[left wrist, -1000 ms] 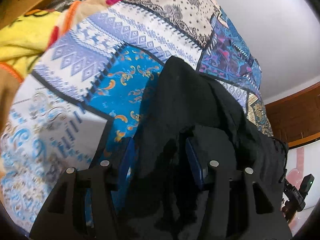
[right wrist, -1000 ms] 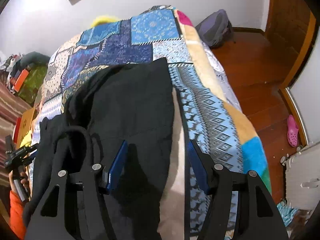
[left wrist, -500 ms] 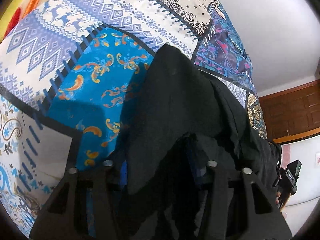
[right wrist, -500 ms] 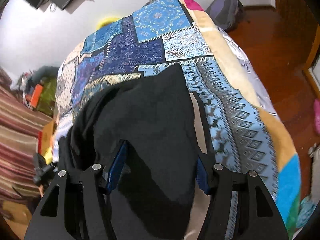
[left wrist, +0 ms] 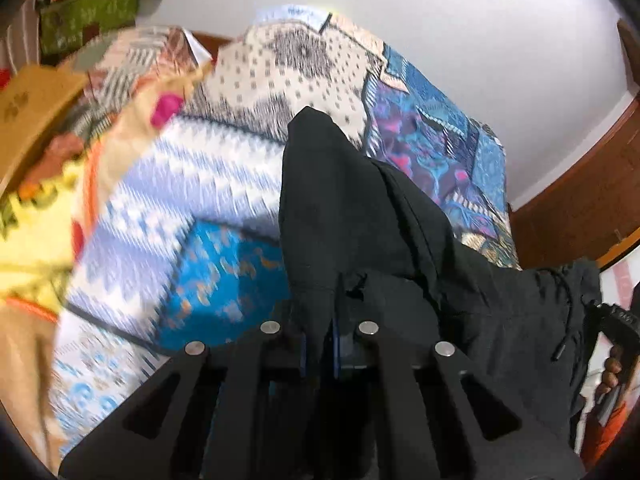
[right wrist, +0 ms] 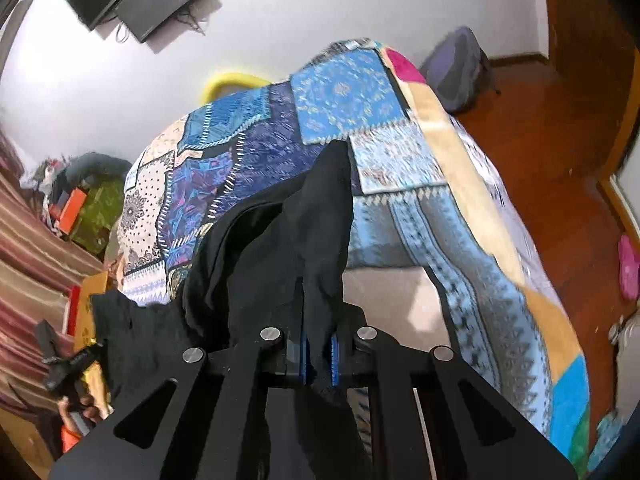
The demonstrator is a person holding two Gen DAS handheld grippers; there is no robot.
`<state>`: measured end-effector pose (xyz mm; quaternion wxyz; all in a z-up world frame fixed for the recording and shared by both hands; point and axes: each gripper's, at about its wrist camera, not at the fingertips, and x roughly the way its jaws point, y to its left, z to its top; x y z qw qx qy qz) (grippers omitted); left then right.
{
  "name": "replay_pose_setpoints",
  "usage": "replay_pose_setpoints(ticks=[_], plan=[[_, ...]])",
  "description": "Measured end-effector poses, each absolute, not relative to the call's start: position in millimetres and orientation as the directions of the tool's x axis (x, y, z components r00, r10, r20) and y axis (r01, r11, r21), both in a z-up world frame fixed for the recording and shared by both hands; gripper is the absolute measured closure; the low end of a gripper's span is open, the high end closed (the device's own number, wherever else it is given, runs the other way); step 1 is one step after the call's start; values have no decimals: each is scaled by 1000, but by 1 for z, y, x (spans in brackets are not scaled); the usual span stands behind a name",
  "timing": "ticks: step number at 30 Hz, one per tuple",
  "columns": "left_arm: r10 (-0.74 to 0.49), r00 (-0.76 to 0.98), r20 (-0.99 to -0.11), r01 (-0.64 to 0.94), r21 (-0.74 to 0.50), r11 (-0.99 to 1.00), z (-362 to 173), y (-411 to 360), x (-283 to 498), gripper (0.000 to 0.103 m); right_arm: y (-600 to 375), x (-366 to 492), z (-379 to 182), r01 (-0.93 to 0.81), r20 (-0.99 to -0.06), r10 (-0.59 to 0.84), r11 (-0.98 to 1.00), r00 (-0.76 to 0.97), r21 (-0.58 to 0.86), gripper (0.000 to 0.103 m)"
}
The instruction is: Fold large clothes
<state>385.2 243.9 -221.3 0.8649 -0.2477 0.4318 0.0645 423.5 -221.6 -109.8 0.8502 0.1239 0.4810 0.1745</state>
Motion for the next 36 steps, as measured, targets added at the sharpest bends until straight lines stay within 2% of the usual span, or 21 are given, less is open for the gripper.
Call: replay_pose_setpoints(ticks=[13,20,25,29,31,34,36], plan=[[-96,554,-827,-381,-354,854,-248,255,404,95,-199,426,-121,-221,-803,296,953,518,209,96],[-47,535,-843,-401,-302,865,-243,249,396,94,-183,405,-108,-277,-798,187,960,572,26,93],[-16,522,-853,-381,-250,890,-227,243,378,94,-182,383,-96,-326,-795,183,945,578,-19,74],[25,553,-833,-329,-190,925,-202,232,356,94,-187,363,-83,-337,-788,201,942,582,-8,66],[38,561,-827,-314,-171,934,-191,229,346,93,-191,354,-76,-328,-790,198,945,581,-4,59],[38,565,-824,-301,-163,940,-180,227,330,88,-199,341,-67,-315,-788,210,949,579,22,55],[36,567,-823,-297,-164,941,-175,228,316,78,-207,331,-63,-306,-786,226,951,575,50,53]])
